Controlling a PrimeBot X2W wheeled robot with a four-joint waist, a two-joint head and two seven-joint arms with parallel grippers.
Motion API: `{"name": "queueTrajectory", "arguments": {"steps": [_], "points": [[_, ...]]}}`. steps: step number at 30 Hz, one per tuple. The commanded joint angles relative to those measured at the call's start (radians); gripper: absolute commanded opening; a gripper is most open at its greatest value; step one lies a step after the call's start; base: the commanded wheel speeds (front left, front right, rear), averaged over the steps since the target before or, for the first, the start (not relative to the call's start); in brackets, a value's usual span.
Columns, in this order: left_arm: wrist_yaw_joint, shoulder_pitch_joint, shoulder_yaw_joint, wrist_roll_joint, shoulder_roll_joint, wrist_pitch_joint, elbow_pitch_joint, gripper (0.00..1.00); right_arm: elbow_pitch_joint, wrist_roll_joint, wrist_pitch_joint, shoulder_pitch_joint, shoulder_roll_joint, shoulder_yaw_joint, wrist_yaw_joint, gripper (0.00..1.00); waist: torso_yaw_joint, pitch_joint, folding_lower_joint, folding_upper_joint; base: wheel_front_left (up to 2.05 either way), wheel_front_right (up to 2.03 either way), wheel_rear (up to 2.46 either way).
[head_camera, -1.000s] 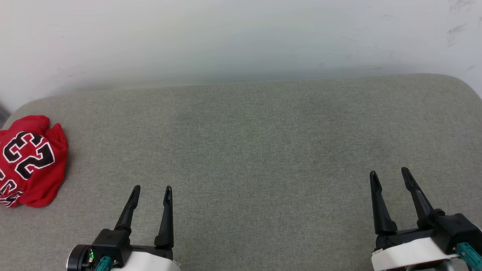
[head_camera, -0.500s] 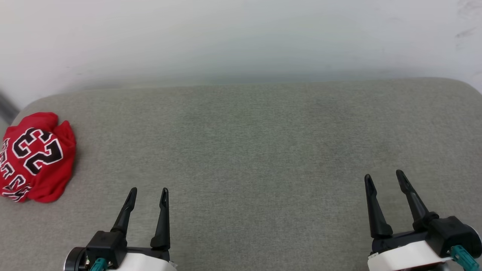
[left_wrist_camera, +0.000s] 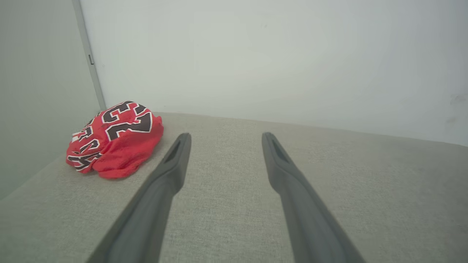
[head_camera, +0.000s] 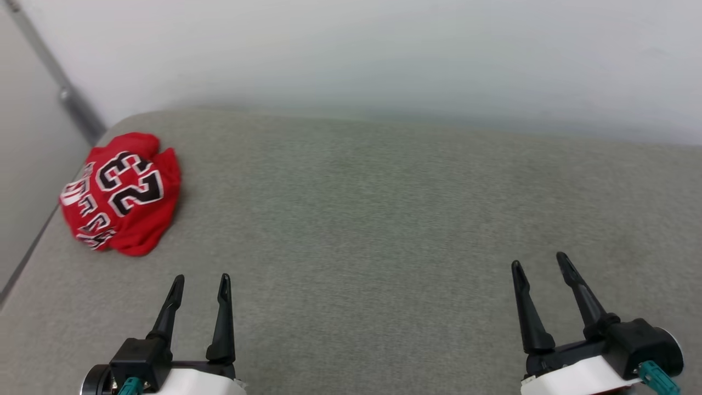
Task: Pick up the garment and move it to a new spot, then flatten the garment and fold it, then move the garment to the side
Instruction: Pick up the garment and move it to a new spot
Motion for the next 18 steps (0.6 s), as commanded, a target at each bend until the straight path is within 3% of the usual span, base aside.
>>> {"name": "queueTrajectory", "arguments": {"steps": [1,18], "points": [[0.002,0.008,0.003,-0.001,-0.001,-0.003,-0.002,1.0,-0.003,-0.004,-0.002,0.005,0.001,0.006,0.0,1.0,0.039,-0.003,0.0,0.0,0.0,0.0,0.0],[0.011,0.022,0.011,0.009,-0.001,-0.002,-0.02,1.0,0.01,0.001,-0.002,0.002,0.0,0.059,0.0,1.0,0.217,-0.013,0.0,0.0,0.0,0.0,0.0]]}}
